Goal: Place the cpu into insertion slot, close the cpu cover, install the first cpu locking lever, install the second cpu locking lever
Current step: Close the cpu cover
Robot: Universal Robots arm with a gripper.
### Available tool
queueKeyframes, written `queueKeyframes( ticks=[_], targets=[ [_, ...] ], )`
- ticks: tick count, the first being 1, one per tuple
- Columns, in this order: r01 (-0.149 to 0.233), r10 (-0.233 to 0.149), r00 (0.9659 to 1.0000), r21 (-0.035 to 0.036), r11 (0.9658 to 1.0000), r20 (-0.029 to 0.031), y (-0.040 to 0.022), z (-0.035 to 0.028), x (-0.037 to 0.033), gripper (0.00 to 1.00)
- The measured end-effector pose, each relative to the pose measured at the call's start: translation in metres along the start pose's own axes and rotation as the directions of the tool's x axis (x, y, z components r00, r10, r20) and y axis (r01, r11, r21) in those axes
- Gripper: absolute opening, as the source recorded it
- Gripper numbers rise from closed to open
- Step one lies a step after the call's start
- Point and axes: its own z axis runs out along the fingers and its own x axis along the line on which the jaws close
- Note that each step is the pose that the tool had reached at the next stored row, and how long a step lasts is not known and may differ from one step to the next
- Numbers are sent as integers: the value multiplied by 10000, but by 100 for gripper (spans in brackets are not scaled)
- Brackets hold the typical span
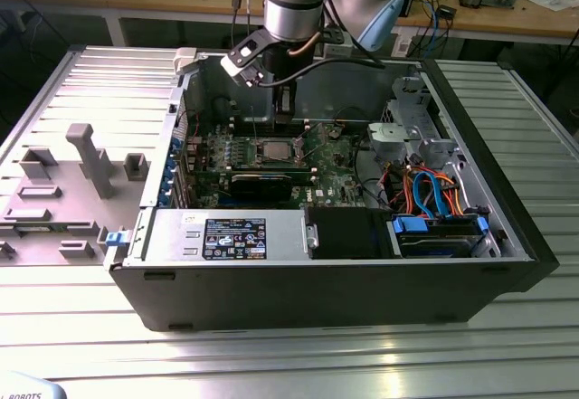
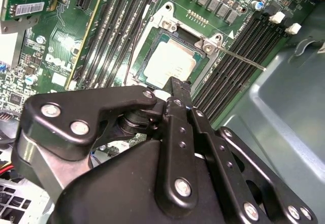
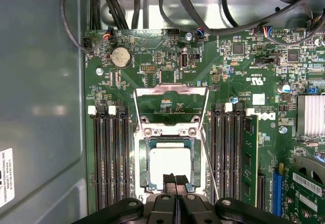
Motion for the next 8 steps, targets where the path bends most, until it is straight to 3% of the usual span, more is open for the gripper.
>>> queueKeyframes(
  ticks=[8],
  targets=[
    [0, 0, 10000, 0, 10000, 0, 0, -14, 0, 11]
  ],
)
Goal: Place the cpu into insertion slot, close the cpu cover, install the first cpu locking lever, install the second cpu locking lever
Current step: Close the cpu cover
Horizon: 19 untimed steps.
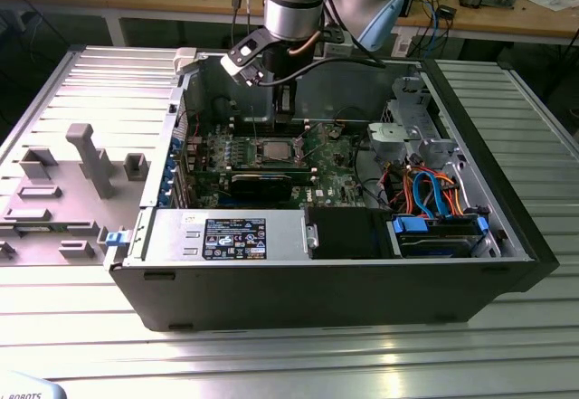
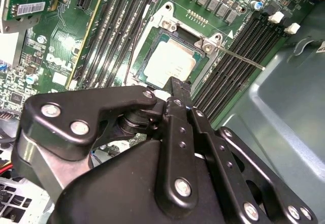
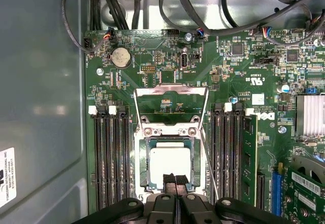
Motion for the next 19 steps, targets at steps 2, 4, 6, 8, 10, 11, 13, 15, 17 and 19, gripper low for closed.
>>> queueKeyframes(
  ticks=[2, 4, 6, 8, 10, 11, 13, 15, 17, 19],
  targets=[
    [0, 0, 10000, 0, 10000, 0, 0, -4, 0, 11],
    [0, 0, 10000, 1, 10000, 1, -1, -11, 0, 11],
    [0, 0, 10000, 0, 10000, 0, -1, -14, 0, 11],
    [0, 0, 10000, 0, 10000, 0, -1, -15, 0, 11],
    [0, 0, 10000, 0, 10000, 0, -1, -17, 0, 11],
    [0, 0, 10000, 0, 10000, 0, -1, -17, 0, 11],
    [0, 0, 10000, 3, 10000, 5, -1, -22, 0, 11],
    [1, -1, 10000, 1, 10000, 7, 0, -32, 1, 11],
    [0, 0, 10000, 0, 10000, 9, -1, -41, 2, 11],
    [-1, 1, 10000, 2, 10000, 12, -2, -51, 1, 11]
  ],
)
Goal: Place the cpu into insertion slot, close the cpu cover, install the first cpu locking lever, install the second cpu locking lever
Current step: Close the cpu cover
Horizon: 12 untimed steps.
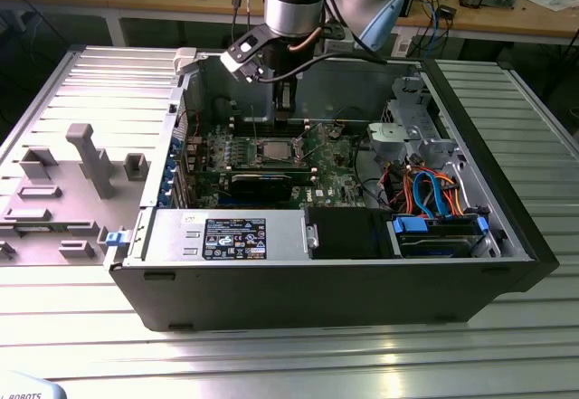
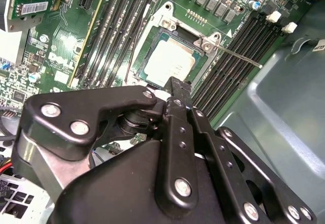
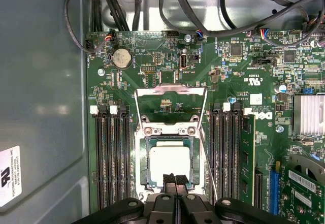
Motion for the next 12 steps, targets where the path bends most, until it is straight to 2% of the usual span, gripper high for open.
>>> queueKeyframes(
  ticks=[12],
  targets=[
    [0, 0, 10000, -2, 10000, -4, 0, -11, 1, 11]
  ],
)
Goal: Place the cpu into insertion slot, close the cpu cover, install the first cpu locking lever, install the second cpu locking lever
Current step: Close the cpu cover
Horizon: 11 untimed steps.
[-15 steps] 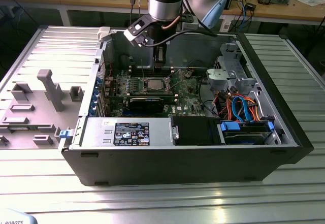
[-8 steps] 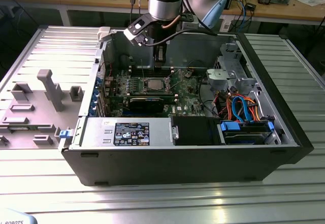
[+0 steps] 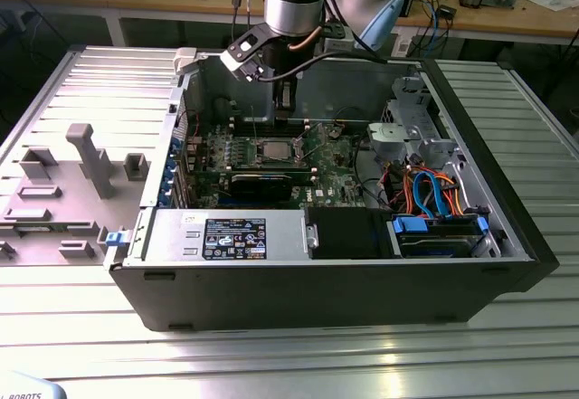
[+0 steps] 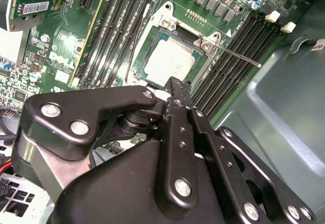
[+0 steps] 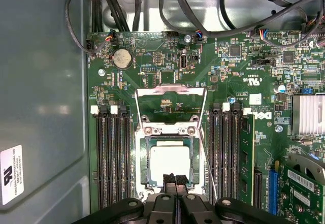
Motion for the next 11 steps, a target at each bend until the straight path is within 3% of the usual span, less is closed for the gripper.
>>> queueKeyframes(
  ticks=[11],
  targets=[
    [0, 0, 10000, 1, 10000, 3, -2, -67, 0, 11]
  ],
)
